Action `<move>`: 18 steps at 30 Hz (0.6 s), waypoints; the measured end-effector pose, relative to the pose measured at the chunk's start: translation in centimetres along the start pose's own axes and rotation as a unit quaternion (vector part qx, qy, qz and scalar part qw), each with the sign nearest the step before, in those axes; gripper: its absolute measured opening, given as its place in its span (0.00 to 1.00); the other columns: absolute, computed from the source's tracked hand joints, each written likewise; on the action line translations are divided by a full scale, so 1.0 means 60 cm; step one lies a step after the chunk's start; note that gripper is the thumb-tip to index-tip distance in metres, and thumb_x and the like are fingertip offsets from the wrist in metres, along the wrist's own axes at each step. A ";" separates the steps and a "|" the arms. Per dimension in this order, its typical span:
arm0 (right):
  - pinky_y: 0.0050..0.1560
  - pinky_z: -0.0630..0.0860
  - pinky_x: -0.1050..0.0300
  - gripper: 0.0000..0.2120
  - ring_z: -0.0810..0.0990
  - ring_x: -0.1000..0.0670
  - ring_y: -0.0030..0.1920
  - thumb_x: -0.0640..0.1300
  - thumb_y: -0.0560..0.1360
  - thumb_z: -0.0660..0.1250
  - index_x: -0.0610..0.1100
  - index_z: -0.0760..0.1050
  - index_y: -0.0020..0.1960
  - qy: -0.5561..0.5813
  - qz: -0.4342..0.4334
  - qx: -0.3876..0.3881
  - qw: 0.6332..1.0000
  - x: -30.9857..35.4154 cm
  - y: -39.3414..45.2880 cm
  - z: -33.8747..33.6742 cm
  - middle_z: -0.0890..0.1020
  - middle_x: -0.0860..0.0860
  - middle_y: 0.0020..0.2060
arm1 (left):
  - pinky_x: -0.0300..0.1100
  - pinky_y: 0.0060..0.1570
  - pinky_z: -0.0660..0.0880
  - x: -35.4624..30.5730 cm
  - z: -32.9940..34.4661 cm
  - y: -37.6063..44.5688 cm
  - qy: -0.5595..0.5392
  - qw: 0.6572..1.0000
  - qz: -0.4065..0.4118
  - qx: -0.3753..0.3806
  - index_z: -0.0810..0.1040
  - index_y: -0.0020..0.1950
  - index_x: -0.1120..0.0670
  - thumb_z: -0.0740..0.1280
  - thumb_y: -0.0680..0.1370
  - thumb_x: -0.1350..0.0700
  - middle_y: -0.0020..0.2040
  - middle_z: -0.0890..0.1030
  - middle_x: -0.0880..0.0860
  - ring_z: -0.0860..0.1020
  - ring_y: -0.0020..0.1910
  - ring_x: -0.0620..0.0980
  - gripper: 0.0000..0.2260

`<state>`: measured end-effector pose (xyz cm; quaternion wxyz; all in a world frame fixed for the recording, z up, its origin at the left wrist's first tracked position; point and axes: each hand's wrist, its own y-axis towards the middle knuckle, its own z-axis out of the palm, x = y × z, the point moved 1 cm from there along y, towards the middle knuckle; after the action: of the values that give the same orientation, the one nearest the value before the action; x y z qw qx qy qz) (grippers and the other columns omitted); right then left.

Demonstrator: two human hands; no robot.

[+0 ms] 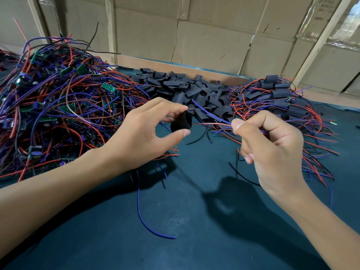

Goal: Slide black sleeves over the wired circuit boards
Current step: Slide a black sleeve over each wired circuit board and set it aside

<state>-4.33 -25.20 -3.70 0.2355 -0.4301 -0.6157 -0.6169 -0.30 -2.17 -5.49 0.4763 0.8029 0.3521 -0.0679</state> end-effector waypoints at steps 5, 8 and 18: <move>0.27 0.58 0.45 0.17 0.58 0.42 0.26 0.50 0.73 0.72 0.40 0.71 0.34 0.029 0.000 -0.013 0.999 0.003 0.002 -0.002 0.63 0.54 0.23 | 0.43 0.59 0.78 0.001 0.000 -0.002 0.005 1.000 0.001 0.006 0.79 0.65 0.57 0.76 0.76 0.55 0.56 0.80 0.51 0.80 0.56 0.45 0.19; 0.29 0.60 0.43 0.16 0.59 0.43 0.27 0.50 0.72 0.72 0.41 0.72 0.33 0.015 0.001 -0.003 1.000 0.002 0.001 -0.002 0.64 0.54 0.23 | 0.44 0.59 0.78 0.001 0.000 -0.002 0.003 1.000 0.006 0.007 0.79 0.65 0.57 0.75 0.76 0.55 0.56 0.80 0.51 0.80 0.56 0.46 0.19; 0.30 0.63 0.44 0.15 0.61 0.49 0.25 0.50 0.68 0.71 0.42 0.71 0.31 -0.020 0.022 0.031 0.999 -0.004 -0.002 0.003 0.65 0.56 0.21 | 0.42 0.59 0.78 0.002 -0.003 0.001 0.017 0.999 0.028 -0.023 0.79 0.65 0.58 0.75 0.77 0.55 0.58 0.80 0.51 0.80 0.56 0.44 0.18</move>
<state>-4.28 -25.06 -3.97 0.2503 -0.4480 -0.6296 -0.5832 -0.22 -1.95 -5.41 0.4907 0.8020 0.3389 -0.0328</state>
